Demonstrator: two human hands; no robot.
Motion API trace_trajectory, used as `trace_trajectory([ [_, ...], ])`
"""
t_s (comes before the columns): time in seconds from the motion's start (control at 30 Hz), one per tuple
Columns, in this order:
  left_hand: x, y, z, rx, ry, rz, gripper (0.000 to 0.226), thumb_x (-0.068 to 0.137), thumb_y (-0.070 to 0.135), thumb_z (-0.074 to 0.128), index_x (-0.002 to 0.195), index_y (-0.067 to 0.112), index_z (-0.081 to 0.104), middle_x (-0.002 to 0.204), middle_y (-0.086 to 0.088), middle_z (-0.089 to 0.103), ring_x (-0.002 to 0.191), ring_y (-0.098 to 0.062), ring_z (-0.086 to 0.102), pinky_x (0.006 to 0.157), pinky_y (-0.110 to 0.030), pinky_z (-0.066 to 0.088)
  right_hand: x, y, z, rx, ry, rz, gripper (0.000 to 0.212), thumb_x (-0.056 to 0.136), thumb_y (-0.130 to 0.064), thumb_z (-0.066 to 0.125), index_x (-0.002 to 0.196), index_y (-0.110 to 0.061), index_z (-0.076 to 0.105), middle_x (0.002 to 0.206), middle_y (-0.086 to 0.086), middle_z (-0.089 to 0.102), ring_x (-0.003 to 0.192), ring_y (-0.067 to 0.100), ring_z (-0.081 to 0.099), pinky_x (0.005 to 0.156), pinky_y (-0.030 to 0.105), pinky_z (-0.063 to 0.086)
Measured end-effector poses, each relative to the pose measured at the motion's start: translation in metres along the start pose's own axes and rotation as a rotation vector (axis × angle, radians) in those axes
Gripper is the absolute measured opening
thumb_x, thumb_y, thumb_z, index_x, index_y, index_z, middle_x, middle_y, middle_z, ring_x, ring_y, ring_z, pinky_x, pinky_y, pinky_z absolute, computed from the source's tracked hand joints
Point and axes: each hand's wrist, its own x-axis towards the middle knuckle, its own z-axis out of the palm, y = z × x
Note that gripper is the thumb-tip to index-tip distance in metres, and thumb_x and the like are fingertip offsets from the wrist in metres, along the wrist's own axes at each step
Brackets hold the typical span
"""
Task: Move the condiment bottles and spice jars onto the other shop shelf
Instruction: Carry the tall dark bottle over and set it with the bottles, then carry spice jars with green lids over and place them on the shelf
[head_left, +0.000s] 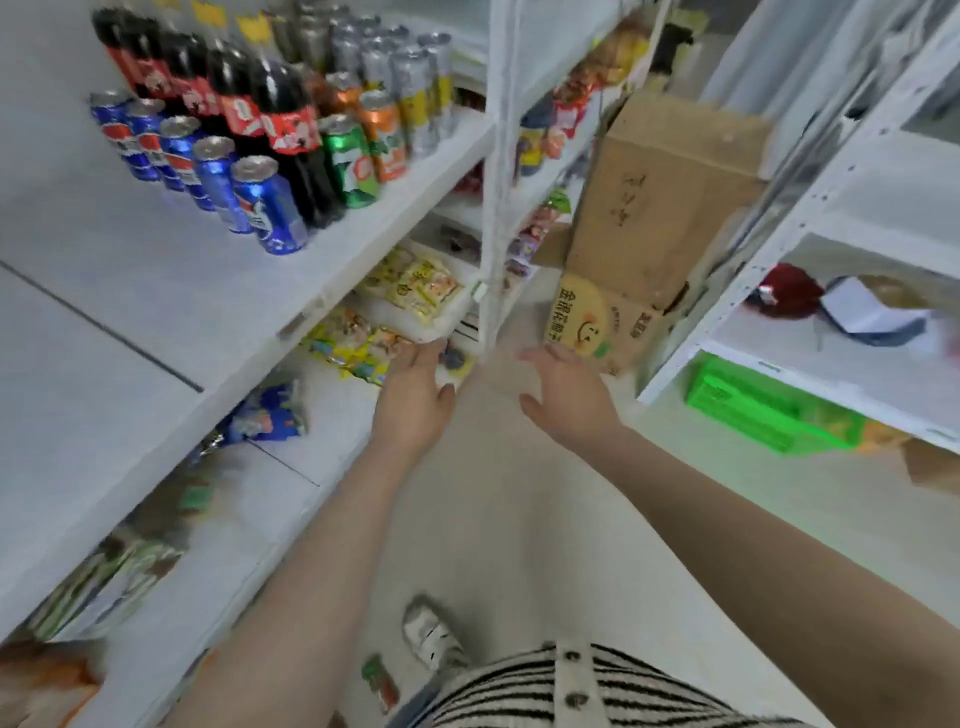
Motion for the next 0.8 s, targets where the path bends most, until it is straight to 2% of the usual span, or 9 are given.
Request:
trace_trajectory([
  [0.07,0.001,0.036,0.036,0.022,-0.078,0.058,0.054,0.084,0.008,0.059,0.137,0.009,0.046,0.132,-0.015,0.051,0.123,-0.033,0.045,0.099,-0.038,0.040,-0.027,0.050,-0.009,0.023,0.020,0.094,0.054,0.085,-0.022,0.060,0.137,-0.021,0.045,0.137,0.005,0.048,0.126,0.026,0.044,0.100,0.036,0.040],
  [0.13,-0.005,0.077,0.075,0.019,-0.172,0.110,0.052,0.087,0.011,0.059,0.138,0.012,0.045,0.133,-0.011,0.052,0.123,-0.029,0.049,0.099,-0.034,0.041,-0.059,0.101,-0.016,0.043,0.015,0.182,0.054,0.086,-0.021,0.058,0.138,-0.022,0.043,0.138,0.004,0.045,0.127,0.025,0.042,0.098,0.035,0.040],
  [0.27,-0.033,0.159,0.157,-0.028,-0.365,0.199,0.047,0.091,0.012,0.055,0.137,0.015,0.046,0.132,-0.004,0.053,0.121,-0.021,0.051,0.098,-0.025,0.036,-0.137,0.202,-0.032,0.056,0.002,0.375,0.054,0.086,-0.021,0.056,0.138,-0.022,0.042,0.138,0.003,0.043,0.127,0.024,0.040,0.094,0.034,0.043],
  [0.4,-0.056,0.242,0.229,-0.036,-0.505,0.340,0.046,0.090,0.012,0.055,0.136,0.015,0.047,0.131,-0.004,0.054,0.121,-0.021,0.051,0.099,-0.025,0.035,-0.212,0.288,-0.055,0.058,0.050,0.586,0.054,0.086,-0.022,0.057,0.138,-0.023,0.042,0.139,0.002,0.043,0.126,0.023,0.043,0.091,0.034,0.044],
  [0.6,-0.053,0.349,0.301,-0.036,-0.646,0.527,0.046,0.090,0.012,0.055,0.136,0.014,0.048,0.130,-0.006,0.055,0.119,-0.022,0.052,0.100,-0.029,0.038,-0.285,0.377,-0.087,0.096,0.138,0.857,0.053,0.088,-0.023,0.056,0.139,-0.023,0.041,0.139,0.003,0.044,0.127,0.022,0.042,0.090,0.032,0.044],
  [0.8,-0.014,0.445,0.376,-0.012,-0.751,0.675,0.046,0.090,0.012,0.055,0.136,0.016,0.048,0.130,-0.005,0.056,0.120,-0.022,0.051,0.100,-0.034,0.041,-0.296,0.457,-0.114,0.156,0.248,1.016,0.051,0.087,-0.024,0.056,0.137,-0.022,0.043,0.136,0.004,0.047,0.126,0.023,0.043,0.091,0.034,0.046],
])
